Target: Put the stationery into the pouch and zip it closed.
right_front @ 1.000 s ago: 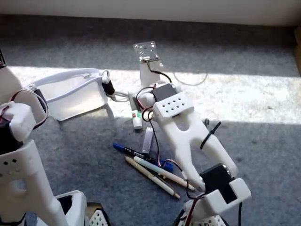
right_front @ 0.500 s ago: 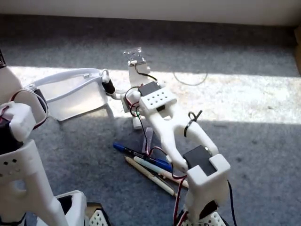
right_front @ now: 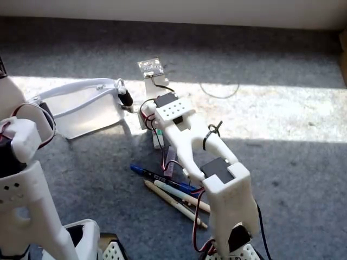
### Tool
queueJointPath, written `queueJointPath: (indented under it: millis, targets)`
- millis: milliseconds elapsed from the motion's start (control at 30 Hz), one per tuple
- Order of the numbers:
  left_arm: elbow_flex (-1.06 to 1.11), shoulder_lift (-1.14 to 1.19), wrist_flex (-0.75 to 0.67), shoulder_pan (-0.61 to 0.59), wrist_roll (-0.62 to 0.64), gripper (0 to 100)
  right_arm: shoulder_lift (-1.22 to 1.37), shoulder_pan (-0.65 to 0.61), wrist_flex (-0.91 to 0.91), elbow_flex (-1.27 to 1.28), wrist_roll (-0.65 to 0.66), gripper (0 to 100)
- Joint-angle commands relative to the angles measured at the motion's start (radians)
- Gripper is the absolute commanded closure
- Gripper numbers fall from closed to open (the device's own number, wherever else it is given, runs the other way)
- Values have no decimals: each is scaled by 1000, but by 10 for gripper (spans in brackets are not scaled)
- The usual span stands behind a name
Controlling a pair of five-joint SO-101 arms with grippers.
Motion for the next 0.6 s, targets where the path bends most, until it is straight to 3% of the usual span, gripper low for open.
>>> queueJointPath:
  millis: [0, 567]
  targets:
    - [42, 24, -5, -12, 11, 989, -24, -5, -13, -56, 0, 867]
    - [44, 24, -5, -12, 9, 989, -21, 8, 59, -48, 83, 875]
